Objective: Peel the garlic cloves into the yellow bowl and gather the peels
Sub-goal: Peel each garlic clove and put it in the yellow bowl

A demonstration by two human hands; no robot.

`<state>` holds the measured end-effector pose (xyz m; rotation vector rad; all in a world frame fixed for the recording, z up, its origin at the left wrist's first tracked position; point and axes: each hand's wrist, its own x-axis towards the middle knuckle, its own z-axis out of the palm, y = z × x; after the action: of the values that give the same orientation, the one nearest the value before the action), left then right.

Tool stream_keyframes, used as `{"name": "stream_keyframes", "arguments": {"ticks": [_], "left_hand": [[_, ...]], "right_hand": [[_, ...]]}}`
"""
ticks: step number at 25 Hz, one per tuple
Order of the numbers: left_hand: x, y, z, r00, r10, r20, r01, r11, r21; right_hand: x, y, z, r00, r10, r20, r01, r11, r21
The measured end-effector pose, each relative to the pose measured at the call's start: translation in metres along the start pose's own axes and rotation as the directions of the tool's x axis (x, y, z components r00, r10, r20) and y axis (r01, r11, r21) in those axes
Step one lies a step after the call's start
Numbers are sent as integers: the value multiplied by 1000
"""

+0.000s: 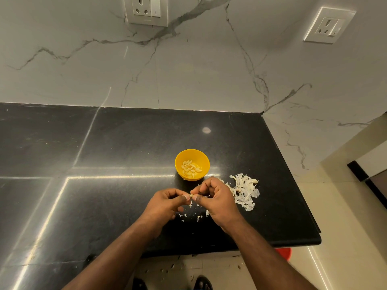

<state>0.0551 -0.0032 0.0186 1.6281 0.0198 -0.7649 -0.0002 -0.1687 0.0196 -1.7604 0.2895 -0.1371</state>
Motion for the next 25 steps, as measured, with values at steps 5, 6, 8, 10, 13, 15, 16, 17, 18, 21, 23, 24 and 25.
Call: {"name": "stream_keyframes", "arguments": {"ticks": [5, 6, 8, 10, 13, 15, 16, 17, 18, 21, 23, 24, 25], "left_hand": [[0, 2, 0, 999, -14, -32, 13, 999, -34], [0, 3, 0, 999, -11, -33, 10, 999, -34], [0, 4, 0, 999, -6, -33, 5, 999, -32], [0, 4, -1, 1000, -7, -25, 6, 1000, -23], [1, 6, -4, 1000, 10, -13, -10, 1000, 19], [2, 6, -5, 1000, 21, -6, -20, 999, 45], [3, 5, -5, 1000, 20, -2, -20, 999, 45], [3, 5, -5, 1000, 16, 4, -16, 999, 34], [3, 4, -5, 1000, 7, 12, -7, 1000, 12], [3, 4, -2, 999, -24, 46, 28, 996, -83], [2, 3, 0, 998, -31, 62, 41, 988, -151], [2, 3, 1, 998, -30, 60, 40, 985, -170], [2, 3, 1, 999, -26, 44, 34, 984, -173]], "right_hand": [[1, 1, 0, 1000, -30, 8, 31, 993, -114], [1, 1, 0, 1000, -23, 17, 25, 993, -112], [1, 1, 0, 999, -6, 34, 9, 995, -102], [2, 1, 0, 1000, 5, 30, -2, 996, -93], [4, 0, 0, 999, 26, 47, -23, 999, -43], [4, 1, 0, 998, 24, 61, -22, 999, -42], [5, 1, 0, 998, 19, 62, -16, 999, -49], [5, 0, 1, 998, 11, 59, -8, 998, -56], [5, -1, 1, 998, -1, 55, 5, 998, -62], [4, -4, 2, 998, -50, 41, 53, 996, -71], [4, -5, 3, 996, -82, 35, 85, 992, -90], [3, -5, 4, 995, -90, 30, 93, 990, -103], [3, -5, 4, 996, -90, 22, 92, 990, -106]]}}
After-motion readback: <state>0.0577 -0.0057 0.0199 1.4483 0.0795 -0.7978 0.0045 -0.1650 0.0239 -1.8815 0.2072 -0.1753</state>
